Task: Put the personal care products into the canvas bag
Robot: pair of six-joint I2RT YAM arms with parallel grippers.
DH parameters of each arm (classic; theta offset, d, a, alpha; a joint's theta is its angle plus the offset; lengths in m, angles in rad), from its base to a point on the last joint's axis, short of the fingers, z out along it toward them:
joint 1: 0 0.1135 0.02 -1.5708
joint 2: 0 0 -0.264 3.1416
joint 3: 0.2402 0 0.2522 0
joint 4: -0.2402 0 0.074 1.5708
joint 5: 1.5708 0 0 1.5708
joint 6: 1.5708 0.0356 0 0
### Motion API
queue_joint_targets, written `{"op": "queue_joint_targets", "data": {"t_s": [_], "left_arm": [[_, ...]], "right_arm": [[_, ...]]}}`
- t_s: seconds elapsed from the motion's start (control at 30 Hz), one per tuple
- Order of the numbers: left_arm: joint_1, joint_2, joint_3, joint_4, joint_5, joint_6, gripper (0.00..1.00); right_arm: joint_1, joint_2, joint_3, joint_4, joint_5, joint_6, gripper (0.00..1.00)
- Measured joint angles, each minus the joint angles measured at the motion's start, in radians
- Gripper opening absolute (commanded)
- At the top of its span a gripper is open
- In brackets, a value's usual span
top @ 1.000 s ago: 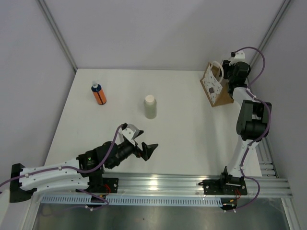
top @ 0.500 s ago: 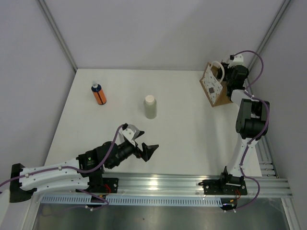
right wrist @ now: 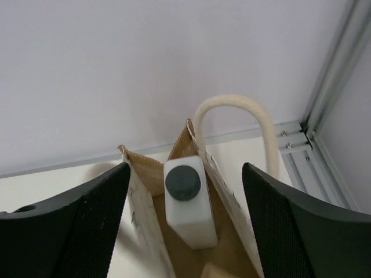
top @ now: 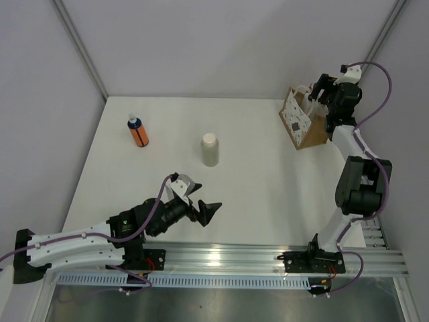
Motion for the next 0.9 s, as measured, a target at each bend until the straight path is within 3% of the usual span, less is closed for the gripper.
{"op": "queue_joint_targets", "data": {"t_s": [0.33,0.47,0.5,0.57,0.7,0.9], "left_arm": [[0.0,-0.021,0.0,0.0,-0.053,0.004,0.99],[-0.001,-0.065,0.0,0.001,-0.134,0.019,0.99],[-0.001,-0.077,-0.001,0.001,-0.15,0.022,0.99],[-0.001,-0.1,-0.006,0.004,-0.178,0.028,0.99],[-0.001,-0.133,-0.015,0.009,-0.221,0.037,0.99],[-0.001,-0.137,-0.017,0.008,-0.255,0.04,0.99]], "right_arm": [[0.037,-0.366,-0.166,-0.285,-0.032,0.163,0.84],[0.246,-0.506,-0.299,-0.357,-0.01,0.162,0.91],[0.314,-0.536,-0.33,-0.358,-0.014,0.159,0.98],[0.431,-0.571,-0.372,-0.347,-0.028,0.143,0.99],[0.599,-0.552,-0.377,-0.325,-0.031,0.101,0.99],[0.77,-0.348,-0.276,-0.308,0.01,0.002,0.99]]}}
